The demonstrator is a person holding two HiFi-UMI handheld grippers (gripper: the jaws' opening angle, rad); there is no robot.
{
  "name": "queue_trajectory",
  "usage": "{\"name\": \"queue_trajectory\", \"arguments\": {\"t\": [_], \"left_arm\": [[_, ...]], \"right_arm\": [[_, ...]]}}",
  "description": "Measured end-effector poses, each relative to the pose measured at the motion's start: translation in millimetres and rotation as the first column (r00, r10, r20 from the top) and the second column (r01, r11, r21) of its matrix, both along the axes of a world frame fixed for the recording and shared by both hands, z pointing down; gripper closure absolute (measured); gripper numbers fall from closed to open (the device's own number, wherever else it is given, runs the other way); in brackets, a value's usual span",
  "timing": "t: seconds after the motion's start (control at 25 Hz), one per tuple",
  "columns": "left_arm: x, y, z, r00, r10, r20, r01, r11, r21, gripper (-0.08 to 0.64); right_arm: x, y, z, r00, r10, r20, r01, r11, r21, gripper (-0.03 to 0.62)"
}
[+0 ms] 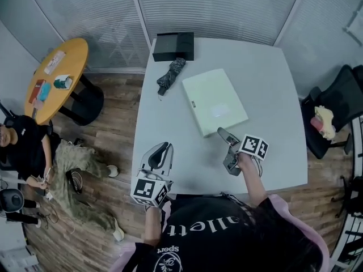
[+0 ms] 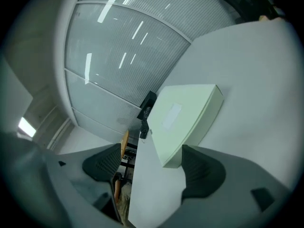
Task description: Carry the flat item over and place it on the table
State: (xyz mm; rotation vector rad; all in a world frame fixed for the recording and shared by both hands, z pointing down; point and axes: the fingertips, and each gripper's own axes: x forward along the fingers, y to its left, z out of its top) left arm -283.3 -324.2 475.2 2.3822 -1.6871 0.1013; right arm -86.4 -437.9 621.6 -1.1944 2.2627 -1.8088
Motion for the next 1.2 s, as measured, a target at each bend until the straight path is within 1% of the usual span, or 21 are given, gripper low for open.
{"name": "queue_trajectory", "arguments": {"t": [0.12, 0.16, 0.2, 0.28, 0.32, 0.48, 0.6, 0.72, 0.8, 1.04, 1.2], "left_arm": [[23, 3, -4, 0.999, 0.032, -0.003, -0.032, 0.999, 0.006, 0.505], [31, 4, -6, 0.999, 0.043, -0.003, -0.042, 0.999, 0.011, 0.505], [40, 5, -8, 0.999, 0.054, -0.003, -0.054, 0.998, 0.015, 0.505], [58, 8, -11, 0.997, 0.078, 0.001, -0.078, 0.997, 0.017, 0.505], [67, 10, -12, 0.996, 0.089, 0.004, -0.089, 0.996, 0.017, 0.505], [105, 20, -17, 0.992, 0.126, 0.009, -0.126, 0.992, 0.02, 0.505], [136, 32, -20, 0.989, 0.149, 0.015, -0.149, 0.988, 0.024, 0.505], [166, 48, -22, 0.986, 0.166, 0.024, -0.167, 0.986, 0.028, 0.505], [187, 58, -25, 0.985, 0.17, 0.027, -0.171, 0.985, 0.034, 0.505], [246, 86, -28, 0.987, 0.161, 0.026, -0.161, 0.986, 0.038, 0.505], [272, 114, -23, 0.988, 0.15, 0.029, -0.15, 0.989, 0.009, 0.505]], "right_arm": [[5, 13, -38, 0.997, -0.071, -0.016, 0.072, 0.991, 0.116, 0.181], [7, 18, -50, 0.996, -0.087, -0.018, 0.089, 0.984, 0.153, 0.191], [11, 22, -62, 0.995, -0.095, -0.02, 0.097, 0.977, 0.188, 0.216], [21, 31, -80, 0.995, -0.097, -0.031, 0.102, 0.963, 0.251, 0.375], [27, 37, -88, 0.994, -0.104, -0.042, 0.112, 0.953, 0.281, 0.385], [45, 64, -120, 0.981, -0.149, -0.127, 0.188, 0.898, 0.398, 0.448], [63, 85, -137, 0.967, -0.169, -0.192, 0.241, 0.853, 0.463, 0.468], [82, 109, -146, 0.949, -0.188, -0.252, 0.294, 0.813, 0.502, 0.479], [97, 123, -149, 0.94, -0.198, -0.279, 0.321, 0.794, 0.516, 0.486], [142, 159, -149, 0.918, -0.249, -0.308, 0.382, 0.758, 0.529, 0.505], [160, 186, -148, 0.905, -0.283, -0.317, 0.417, 0.734, 0.535, 0.511]]}}
